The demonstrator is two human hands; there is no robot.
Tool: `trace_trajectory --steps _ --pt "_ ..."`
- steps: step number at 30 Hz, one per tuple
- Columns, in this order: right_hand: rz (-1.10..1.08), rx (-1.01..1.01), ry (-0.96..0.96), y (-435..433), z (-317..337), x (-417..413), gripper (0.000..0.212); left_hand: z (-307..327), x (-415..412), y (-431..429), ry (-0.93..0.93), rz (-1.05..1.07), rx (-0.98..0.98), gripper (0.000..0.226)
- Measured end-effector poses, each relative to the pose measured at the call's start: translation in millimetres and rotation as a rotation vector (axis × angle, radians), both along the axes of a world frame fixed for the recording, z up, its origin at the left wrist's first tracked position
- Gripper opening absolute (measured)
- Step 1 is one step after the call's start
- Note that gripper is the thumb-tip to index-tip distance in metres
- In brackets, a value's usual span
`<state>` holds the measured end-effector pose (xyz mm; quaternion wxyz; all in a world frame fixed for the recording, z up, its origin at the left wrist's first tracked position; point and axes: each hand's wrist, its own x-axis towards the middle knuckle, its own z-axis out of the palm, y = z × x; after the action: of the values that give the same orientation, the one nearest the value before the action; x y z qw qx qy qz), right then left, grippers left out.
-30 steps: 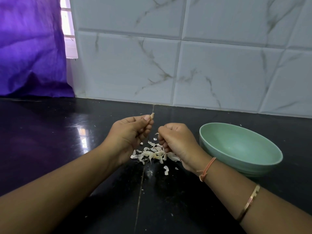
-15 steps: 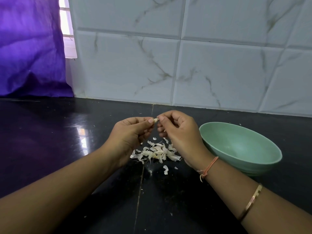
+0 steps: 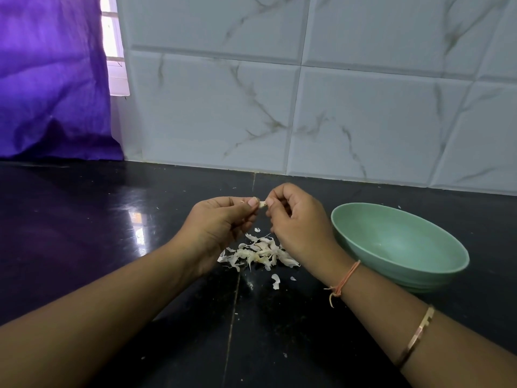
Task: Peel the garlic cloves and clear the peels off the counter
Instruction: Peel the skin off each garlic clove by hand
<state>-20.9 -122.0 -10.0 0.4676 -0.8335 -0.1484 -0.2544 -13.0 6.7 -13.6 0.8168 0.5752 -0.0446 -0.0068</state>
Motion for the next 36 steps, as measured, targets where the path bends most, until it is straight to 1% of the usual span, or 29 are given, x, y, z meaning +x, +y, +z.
trace_trajectory --steps 3,8,13,15,18,19,22,25,27,30,32,36 --pt "-0.008 0.053 0.055 1.7 0.0 1.4 0.015 1.0 -1.7 -1.5 0.005 -0.026 -0.024 0.006" --pt "-0.029 0.115 0.091 2.3 -1.8 5.8 0.014 2.8 -2.6 -2.4 0.018 -0.069 -0.059 0.006" --pt "-0.071 0.188 0.126 -2.4 -3.9 11.2 0.018 3.5 -2.9 -2.8 0.024 -0.102 -0.091 0.009" --pt "-0.062 0.158 0.100 -1.9 -5.7 10.5 0.021 3.6 -1.4 -1.8 0.033 -0.094 -0.117 0.011" --pt "-0.073 0.045 0.091 -1.0 -8.5 9.9 0.024 3.5 -0.4 -0.3 0.043 -0.078 -0.158 0.011" --pt "-0.067 0.049 0.093 -1.2 -8.8 10.0 0.024 3.4 -0.5 -0.1 0.043 -0.074 -0.166 0.011" --pt "0.009 0.175 0.116 -2.0 -6.8 7.9 0.021 2.5 0.3 0.0 0.041 -0.056 -0.180 0.011" --pt "0.146 0.326 0.197 -0.5 -1.4 2.8 0.020 2.6 1.0 0.1 0.036 -0.023 -0.192 0.010" --pt "0.201 0.360 0.218 -0.6 0.1 0.6 0.018 2.8 1.1 0.2 0.030 -0.003 -0.198 0.010" --pt "0.186 0.302 0.182 -1.3 -0.7 1.3 0.013 2.7 1.0 0.1 0.021 0.006 -0.200 0.009" --pt "0.144 0.245 0.125 -1.9 -2.6 3.1 0.013 2.1 0.9 0.5 0.011 0.022 -0.193 0.008" --pt "0.044 0.085 0.027 -1.5 -4.2 4.7 0.014 0.8 0.3 1.3 -0.041 0.046 -0.119 0.008"
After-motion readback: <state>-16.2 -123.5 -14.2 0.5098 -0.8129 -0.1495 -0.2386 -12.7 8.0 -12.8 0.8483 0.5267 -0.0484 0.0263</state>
